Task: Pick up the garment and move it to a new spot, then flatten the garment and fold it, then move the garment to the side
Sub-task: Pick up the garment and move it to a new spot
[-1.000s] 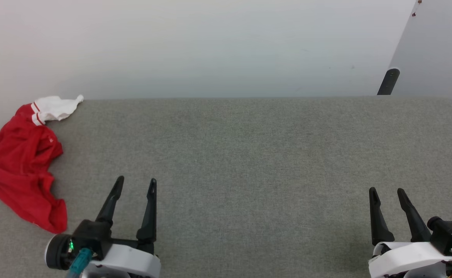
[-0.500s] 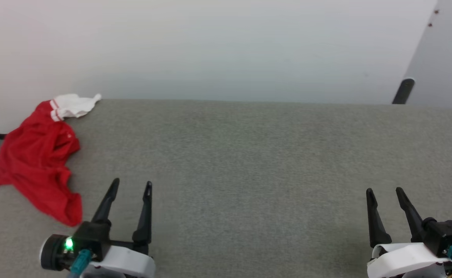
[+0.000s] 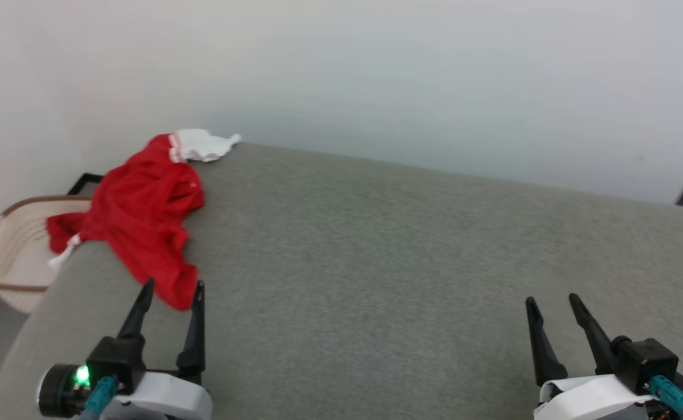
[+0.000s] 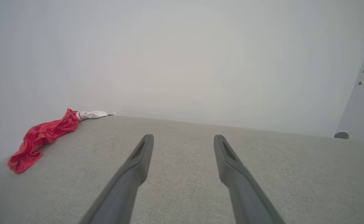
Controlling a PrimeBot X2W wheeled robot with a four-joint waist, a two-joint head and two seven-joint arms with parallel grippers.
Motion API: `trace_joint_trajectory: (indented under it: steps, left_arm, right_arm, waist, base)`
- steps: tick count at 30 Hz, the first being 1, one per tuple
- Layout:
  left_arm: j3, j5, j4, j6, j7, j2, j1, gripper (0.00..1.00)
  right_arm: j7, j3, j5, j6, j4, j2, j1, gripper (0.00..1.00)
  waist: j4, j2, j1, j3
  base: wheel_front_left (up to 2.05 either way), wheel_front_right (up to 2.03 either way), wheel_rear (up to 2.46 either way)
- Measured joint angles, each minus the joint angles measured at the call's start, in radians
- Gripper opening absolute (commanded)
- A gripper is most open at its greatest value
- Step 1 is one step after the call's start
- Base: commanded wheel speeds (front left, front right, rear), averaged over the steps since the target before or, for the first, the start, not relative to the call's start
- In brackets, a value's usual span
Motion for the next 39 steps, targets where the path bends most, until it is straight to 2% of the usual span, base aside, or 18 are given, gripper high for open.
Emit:
trace_joint_trajectory:
  steps: [10,16,21,23,24,25,27,28,29,33,39]
  left_arm:
    - [0.028,-0.019,0.021,0.0,0.0,0.008,0.016,1.0]
    - [0.034,-0.095,0.052,-0.015,0.028,0.012,-0.015,1.0]
    - [0.021,-0.193,0.038,-0.027,0.14,0.07,-0.118,1.0]
    - [0.031,-0.236,0.028,-0.028,0.185,0.111,-0.176,1.0]
    - [0.038,-0.271,0.024,-0.028,0.224,0.162,-0.242,1.0]
    - [0.038,-0.271,0.024,-0.028,0.224,0.162,-0.242,1.0]
    - [0.04,-0.305,0.024,-0.029,0.268,0.201,-0.302,1.0]
    - [0.037,-0.342,0.029,-0.031,0.319,0.24,-0.363,1.0]
    - [0.037,-0.342,0.029,-0.031,0.319,0.24,-0.363,1.0]
    - [0.047,-0.413,0.067,-0.031,0.433,0.317,-0.483,1.0]
    - [0.053,-0.487,0.166,-0.031,0.586,0.393,-0.636,1.0]
  right_arm:
    - [-0.004,0.056,0.031,0.0,0.018,0.0,-0.001,1.0]
    - [-0.003,0.064,0.029,0.0,0.024,0.001,-0.009,1.0]
    - [0.015,0.058,0.004,0.0,0.008,0.001,-0.019,1.0]
    - [0.024,0.051,-0.008,0.0,-0.011,0.001,-0.035,1.0]
    - [0.031,0.044,-0.022,0.0,-0.03,0.001,-0.051,1.0]
    - [0.031,0.044,-0.022,0.0,-0.03,0.001,-0.051,1.0]
    - [0.038,0.038,-0.034,0.0,-0.046,0.001,-0.068,1.0]
    - [0.046,0.03,-0.046,0.0,-0.064,0.001,-0.083,1.0]
    - [0.046,0.03,-0.046,0.0,-0.064,0.001,-0.083,1.0]
    - [0.058,0.017,-0.067,0.0,-0.104,0.001,-0.116,1.0]
    - [0.077,0.007,-0.092,0.0,-0.158,0.001,-0.154,1.0]
  waist:
    - [0.126,0.0,0.0,-0.03]
    - [0.163,0.0,0.0,-0.028]
    - [0.156,0.0,0.0,0.0]
    - [0.149,0.0,0.0,0.021]
    - [0.14,0.0,0.0,0.045]
    - [0.14,0.0,0.0,0.045]
    - [0.129,0.0,-0.0001,0.074]
    - [0.114,0.0,0.0,0.107]
    - [0.114,0.0,0.0,0.107]
    - [0.079,0.0,0.0,0.182]
    - [0.024,0.0,-0.0001,0.296]
  base:
    - [0.0,0.0,0.0]
    - [0.0,0.0,0.0]
    - [0.0,0.0,0.0]
    - [0.0,0.0,0.0]
    - [0.0,0.0,0.0]
    - [0.0,0.0,0.0]
    - [0.0,0.0,0.0]
    - [0.0,0.0,0.0]
    - [0.0,0.0,0.0]
    - [0.0,0.0,0.0]
    - [0.0,0.0,0.0]
